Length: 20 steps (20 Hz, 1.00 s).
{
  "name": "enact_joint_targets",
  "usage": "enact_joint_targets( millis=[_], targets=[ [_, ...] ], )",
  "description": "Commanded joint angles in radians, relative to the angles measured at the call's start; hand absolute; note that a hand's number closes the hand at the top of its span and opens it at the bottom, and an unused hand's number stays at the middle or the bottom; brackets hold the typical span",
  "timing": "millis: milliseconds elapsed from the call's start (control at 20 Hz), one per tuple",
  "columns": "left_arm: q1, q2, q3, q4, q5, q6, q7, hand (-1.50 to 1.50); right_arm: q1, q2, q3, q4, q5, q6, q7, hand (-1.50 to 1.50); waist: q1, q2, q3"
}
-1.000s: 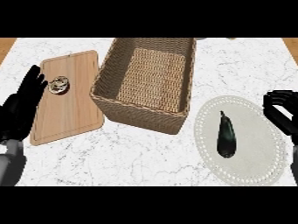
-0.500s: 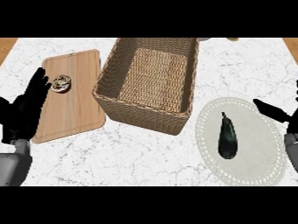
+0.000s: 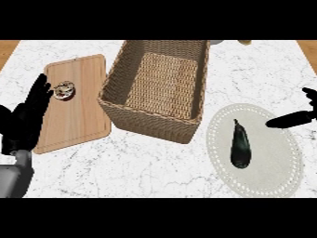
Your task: Pick the eggplant from the placemat and place it in the basket
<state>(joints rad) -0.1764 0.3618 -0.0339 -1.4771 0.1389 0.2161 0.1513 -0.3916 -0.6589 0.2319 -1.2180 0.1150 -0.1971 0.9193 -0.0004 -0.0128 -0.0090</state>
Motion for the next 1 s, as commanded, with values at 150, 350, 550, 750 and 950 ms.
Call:
enact_joint_targets(
  millis=[150, 350, 550, 750, 950],
  targets=[
    [0.026, -0.005, 0.019, 0.010, 0.002, -0.009, -0.034, 0.00, -0.032, -0.105, -0.016, -0.297, -0.206, 0.280, 0.388, -1.50, -0.026, 0.001, 0.005],
    [-0.058, 0.008, 0.039, 0.042, 0.001, -0.026, 0.014, 0.00, -0.017, -0.096, -0.060, -0.332, -0.246, 0.246, 0.419, -1.50, -0.011, 0.011, 0.008],
    [0.046, -0.021, 0.031, 0.025, -0.009, -0.042, -0.059, 0.00, 0.063, -0.069, -0.074, -0.437, -0.157, 0.119, 0.414, -1.50, -0.004, 0.010, 0.008],
    [0.026, -0.021, 0.044, 0.001, -0.018, -0.032, -0.017, 0.00, 0.130, -0.070, -0.135, -0.464, -0.148, 0.135, 0.364, -1.50, -0.005, 0.011, 0.008],
    [-0.026, -0.045, 0.052, 0.050, -0.020, -0.037, -0.019, 0.00, 0.194, 0.056, -0.061, -0.437, -0.033, 0.060, 0.295, -1.50, -0.004, 0.013, 0.009]
  ],
)
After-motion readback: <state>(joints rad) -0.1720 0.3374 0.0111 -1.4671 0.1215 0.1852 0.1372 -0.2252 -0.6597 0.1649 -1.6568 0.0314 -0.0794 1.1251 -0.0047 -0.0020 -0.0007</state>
